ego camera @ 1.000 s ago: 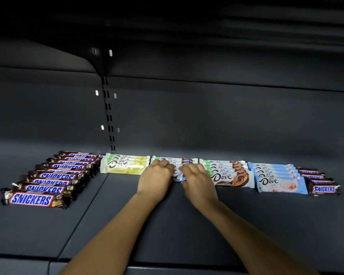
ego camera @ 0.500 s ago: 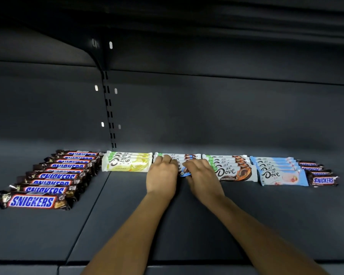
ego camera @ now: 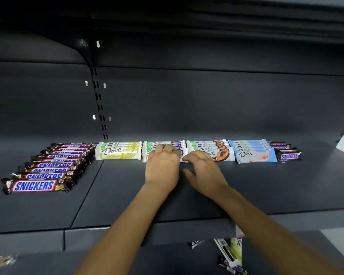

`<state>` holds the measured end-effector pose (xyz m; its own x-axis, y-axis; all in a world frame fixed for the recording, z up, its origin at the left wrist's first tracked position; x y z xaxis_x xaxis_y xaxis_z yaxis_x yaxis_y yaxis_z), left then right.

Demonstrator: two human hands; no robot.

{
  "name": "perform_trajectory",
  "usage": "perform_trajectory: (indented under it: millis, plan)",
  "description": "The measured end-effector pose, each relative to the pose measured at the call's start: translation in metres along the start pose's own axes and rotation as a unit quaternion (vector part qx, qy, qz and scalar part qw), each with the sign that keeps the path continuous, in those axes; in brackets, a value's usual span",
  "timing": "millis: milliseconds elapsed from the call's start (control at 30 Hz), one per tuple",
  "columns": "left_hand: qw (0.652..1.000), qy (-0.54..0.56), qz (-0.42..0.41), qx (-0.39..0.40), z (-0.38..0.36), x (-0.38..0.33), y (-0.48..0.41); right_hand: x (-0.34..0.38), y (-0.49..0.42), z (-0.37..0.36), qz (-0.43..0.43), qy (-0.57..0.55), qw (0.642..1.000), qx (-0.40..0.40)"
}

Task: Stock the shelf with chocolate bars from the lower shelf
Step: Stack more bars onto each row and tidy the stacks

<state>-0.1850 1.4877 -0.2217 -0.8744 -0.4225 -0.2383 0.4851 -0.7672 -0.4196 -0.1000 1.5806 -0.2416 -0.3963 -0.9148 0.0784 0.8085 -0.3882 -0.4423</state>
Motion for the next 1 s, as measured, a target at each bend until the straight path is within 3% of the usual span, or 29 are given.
perform_trajectory:
  millis: [233,467,667,800,1000]
  plan:
    - [0.989,0.112,-0.044,-0.086,0.0,-0.083,0.052,-0.024,0.079,0.049,-0.047,-0.052,0.995,-0.068]
    - [0.968,0.221,-0.061,-0.103,-0.026,-0.166,0.098,-0.072,0.161,0.079,-0.11,-0.11,0.984,-0.083]
    - [0.942,0.293,-0.081,-0.144,-0.066,-0.195,0.136,-0.098,0.222,0.074,-0.161,-0.19,0.962,-0.112]
    - [0.946,0.296,-0.08,-0.104,-0.106,-0.194,0.157,-0.114,0.248,0.041,-0.192,-0.202,0.95,-0.14]
    - [0.962,0.271,-0.032,0.006,-0.186,-0.166,0.17,-0.14,0.277,-0.038,-0.255,-0.187,0.946,-0.07]
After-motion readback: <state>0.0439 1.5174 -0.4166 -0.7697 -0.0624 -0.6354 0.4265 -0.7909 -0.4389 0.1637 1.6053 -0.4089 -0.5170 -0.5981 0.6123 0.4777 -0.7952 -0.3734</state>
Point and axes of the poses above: each hand's wrist, its own y-axis away from the middle knuckle, its own z-axis out of the back of the hand, x = y × z, the point moved 2 cm from there along -y, towards the middle knuckle, and after that the axes turned 13 degrees about y, right-handed, at the moved point
